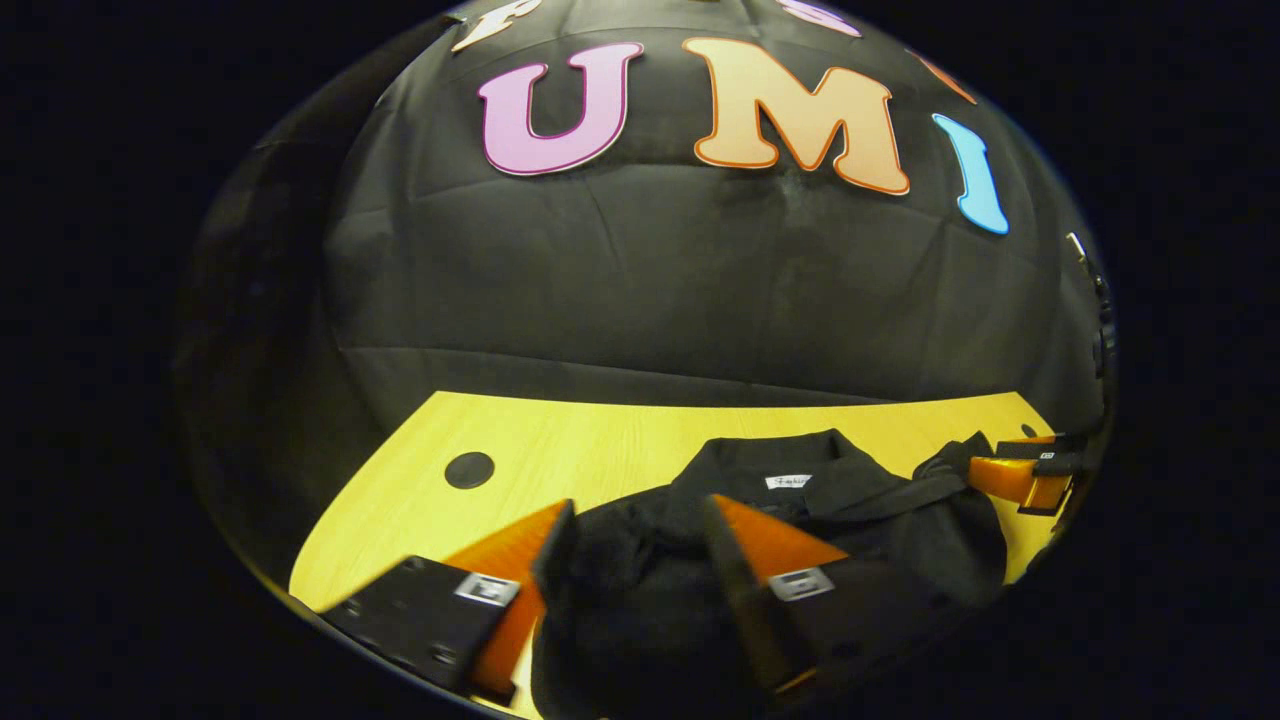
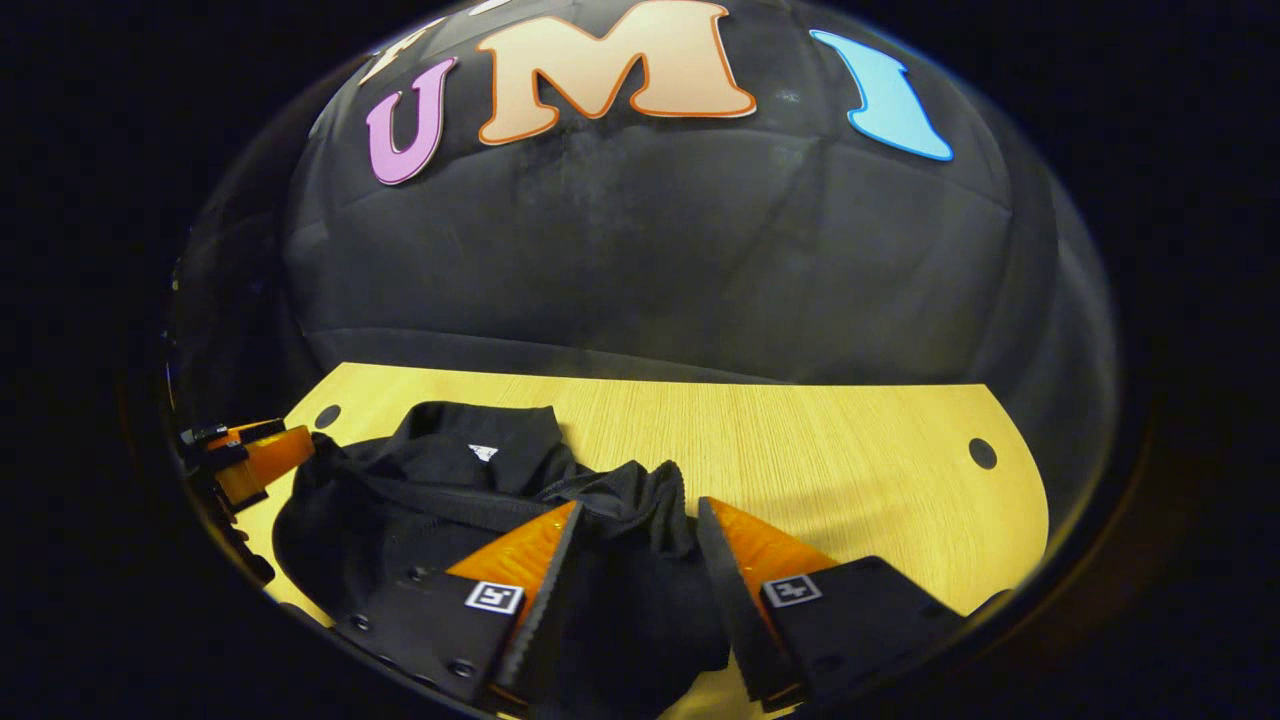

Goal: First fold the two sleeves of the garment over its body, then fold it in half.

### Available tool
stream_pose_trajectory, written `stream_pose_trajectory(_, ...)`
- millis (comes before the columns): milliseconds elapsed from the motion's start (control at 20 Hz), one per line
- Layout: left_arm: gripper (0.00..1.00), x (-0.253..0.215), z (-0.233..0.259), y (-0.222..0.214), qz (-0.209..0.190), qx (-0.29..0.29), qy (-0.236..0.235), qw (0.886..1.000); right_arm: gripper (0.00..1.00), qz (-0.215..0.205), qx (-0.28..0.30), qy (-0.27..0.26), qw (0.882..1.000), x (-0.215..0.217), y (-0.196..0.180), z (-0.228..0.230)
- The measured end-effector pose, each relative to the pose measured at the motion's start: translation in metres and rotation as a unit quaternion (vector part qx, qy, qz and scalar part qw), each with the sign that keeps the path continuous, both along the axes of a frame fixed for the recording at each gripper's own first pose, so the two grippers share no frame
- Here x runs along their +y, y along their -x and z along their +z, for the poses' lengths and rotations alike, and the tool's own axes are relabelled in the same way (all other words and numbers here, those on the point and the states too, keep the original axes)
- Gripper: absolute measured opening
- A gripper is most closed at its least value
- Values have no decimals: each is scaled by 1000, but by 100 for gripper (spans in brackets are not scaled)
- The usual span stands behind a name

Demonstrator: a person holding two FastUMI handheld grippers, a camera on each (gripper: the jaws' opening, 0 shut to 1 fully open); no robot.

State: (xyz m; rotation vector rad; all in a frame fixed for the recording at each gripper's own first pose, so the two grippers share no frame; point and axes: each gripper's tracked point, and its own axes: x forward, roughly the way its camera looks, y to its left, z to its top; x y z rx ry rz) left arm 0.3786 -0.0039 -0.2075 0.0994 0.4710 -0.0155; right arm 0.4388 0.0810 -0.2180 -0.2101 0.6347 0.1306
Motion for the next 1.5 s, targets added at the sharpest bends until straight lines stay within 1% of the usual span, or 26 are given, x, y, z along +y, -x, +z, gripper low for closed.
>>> stream_pose_trajectory(50,79,3,3,2,3,-3,-4,1000,77,1,-1,-2,1000,1,1,3)
stream_pose_trajectory(100,98,2,8,0,4,-8,-1,1000,79,5,-4,-4,1000,3,2,7)
stream_pose_trajectory(150,96,2,13,2,6,-12,2,1000,96,8,-10,-3,1000,4,4,12)
stream_pose_trajectory(250,95,4,21,7,9,-17,5,1000,100,14,-26,2,1000,7,8,27)
stream_pose_trajectory(600,96,0,66,37,18,-46,18,999,100,29,-63,-6,998,10,43,76)
stream_pose_trajectory(750,95,-4,89,60,18,-60,18,998,100,17,-84,-16,996,1,69,98)
stream_pose_trajectory(900,95,-12,107,87,11,-77,9,997,100,11,-103,-31,994,-7,104,114)
stream_pose_trajectory(1050,95,-22,120,119,2,-88,6,996,100,12,-118,-34,992,-15,140,127)
stream_pose_trajectory(1200,96,-26,124,153,-5,-94,5,996,100,15,-141,-48,989,-17,183,142)
stream_pose_trajectory(1300,94,-25,128,174,-9,-103,0,995,100,15,-155,-53,986,-22,210,149)
stream_pose_trajectory(1450,94,-20,126,207,-10,-101,-10,995,100,13,-173,-57,983,-32,249,158)
stream_pose_trajectory(1500,94,-22,133,210,-9,-100,-13,995,100,12,-174,-59,983,-36,261,158)
